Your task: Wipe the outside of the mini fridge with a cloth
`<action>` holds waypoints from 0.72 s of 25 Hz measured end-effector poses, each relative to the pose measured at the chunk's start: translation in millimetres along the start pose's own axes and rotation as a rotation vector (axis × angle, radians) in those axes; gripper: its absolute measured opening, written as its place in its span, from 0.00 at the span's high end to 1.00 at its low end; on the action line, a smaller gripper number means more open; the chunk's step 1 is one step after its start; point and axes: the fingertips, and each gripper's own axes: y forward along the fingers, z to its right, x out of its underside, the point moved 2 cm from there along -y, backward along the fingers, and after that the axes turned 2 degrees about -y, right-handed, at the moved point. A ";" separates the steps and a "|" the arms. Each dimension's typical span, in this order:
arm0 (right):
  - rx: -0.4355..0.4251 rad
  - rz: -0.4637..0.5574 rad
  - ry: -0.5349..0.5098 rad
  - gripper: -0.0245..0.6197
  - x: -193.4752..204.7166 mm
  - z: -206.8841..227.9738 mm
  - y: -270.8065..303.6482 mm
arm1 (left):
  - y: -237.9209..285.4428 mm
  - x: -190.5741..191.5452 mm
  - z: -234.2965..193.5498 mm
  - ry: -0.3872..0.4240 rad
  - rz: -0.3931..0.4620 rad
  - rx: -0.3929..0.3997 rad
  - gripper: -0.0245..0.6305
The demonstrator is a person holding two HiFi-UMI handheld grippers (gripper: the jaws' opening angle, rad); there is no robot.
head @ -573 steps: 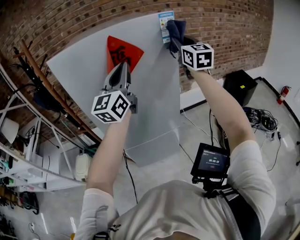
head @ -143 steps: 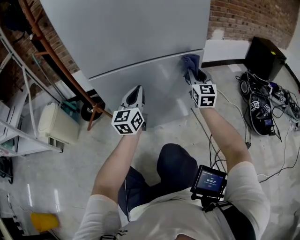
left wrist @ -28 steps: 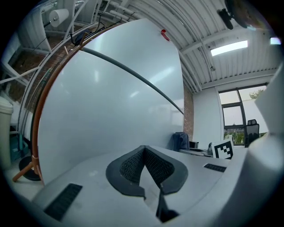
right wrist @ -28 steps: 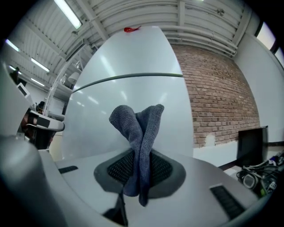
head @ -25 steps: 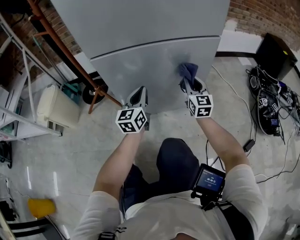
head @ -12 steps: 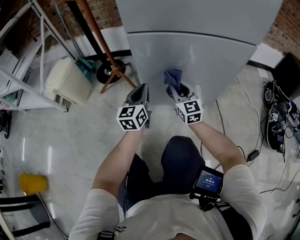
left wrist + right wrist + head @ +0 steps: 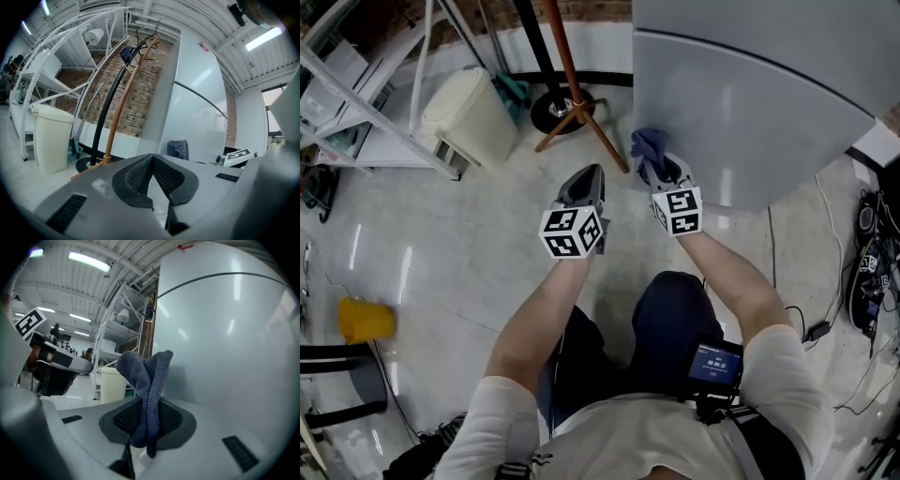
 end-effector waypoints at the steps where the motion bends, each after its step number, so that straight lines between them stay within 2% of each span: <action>1: 0.005 -0.003 -0.003 0.85 3.3 -1.7 4.8 | -3.5 1.4 -4.1 0.000 -0.001 -0.007 0.96; 7: 0.067 -0.026 0.020 0.85 18.6 11.7 24.5 | -17.7 12.0 -15.3 0.003 -0.015 -0.025 0.96; 11: 0.067 -0.023 0.014 0.85 18.0 12.0 23.6 | -19.4 17.0 -16.1 0.005 -0.026 -0.024 0.96; 18: 0.086 -0.012 0.011 0.85 18.3 31.2 4.8 | -1.2 25.7 9.3 -0.001 -0.035 0.023 0.96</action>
